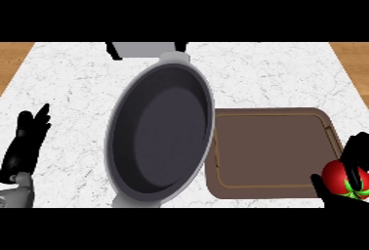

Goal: Pick the tomato from the tray and place it in the pot

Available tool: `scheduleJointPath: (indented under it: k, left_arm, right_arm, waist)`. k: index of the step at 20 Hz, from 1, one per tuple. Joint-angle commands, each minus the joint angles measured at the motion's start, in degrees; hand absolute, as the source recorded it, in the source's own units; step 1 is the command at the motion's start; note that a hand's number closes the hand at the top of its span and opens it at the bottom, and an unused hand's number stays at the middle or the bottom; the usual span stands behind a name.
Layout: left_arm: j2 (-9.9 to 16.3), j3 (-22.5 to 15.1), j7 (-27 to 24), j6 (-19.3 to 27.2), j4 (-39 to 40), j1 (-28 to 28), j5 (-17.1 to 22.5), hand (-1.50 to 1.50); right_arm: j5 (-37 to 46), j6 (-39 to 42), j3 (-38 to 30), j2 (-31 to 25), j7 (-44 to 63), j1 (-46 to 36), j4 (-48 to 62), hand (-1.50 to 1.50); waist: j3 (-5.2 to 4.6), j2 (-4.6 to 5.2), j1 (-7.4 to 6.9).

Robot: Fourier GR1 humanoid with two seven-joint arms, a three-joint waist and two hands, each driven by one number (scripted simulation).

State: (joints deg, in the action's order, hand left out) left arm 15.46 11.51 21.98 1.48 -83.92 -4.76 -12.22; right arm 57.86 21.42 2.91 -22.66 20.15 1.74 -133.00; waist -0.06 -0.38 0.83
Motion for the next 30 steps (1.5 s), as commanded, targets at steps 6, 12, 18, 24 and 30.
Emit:
scheduleJointPath:
  k: [6,12,18,24,30]
  left_arm:
    - [0.8,0.4,0.2,-1.2,0.3,-0.5,0.6,0.00]
    - [0.9,-0.2,0.1,-0.7,2.9,-3.2,-0.9,0.00]
    - [-1.1,-2.0,3.1,0.1,-1.8,-2.4,-1.5,0.00]
    - [-0.9,-0.8,-1.5,-0.5,0.9,-0.8,-0.7,0.00]
    - [0.3,-0.2,-0.4,-1.0,1.2,-2.3,-0.9,0.00]
  right_arm:
    - [-5.7,6.9,2.0,5.7,7.9,-17.1,-14.3,1.50]
    - [-4.0,17.7,10.8,13.9,21.1,-38.8,-5.1,1.50]
    - [-5.8,17.5,17.0,22.4,37.2,-55.1,10.5,1.50]
    - [-9.7,8.1,19.7,22.6,41.2,-60.1,25.3,1.50]
    - [-15.7,0.9,23.9,22.6,42.8,-63.9,38.1,1.50]
  waist:
    - [-0.15,-0.25,-0.42]
    - [-0.20,0.04,-0.80]
    - [-0.08,0.04,-1.57]
    - [-0.05,0.32,-1.80]
    - [-0.03,0.43,-2.05]
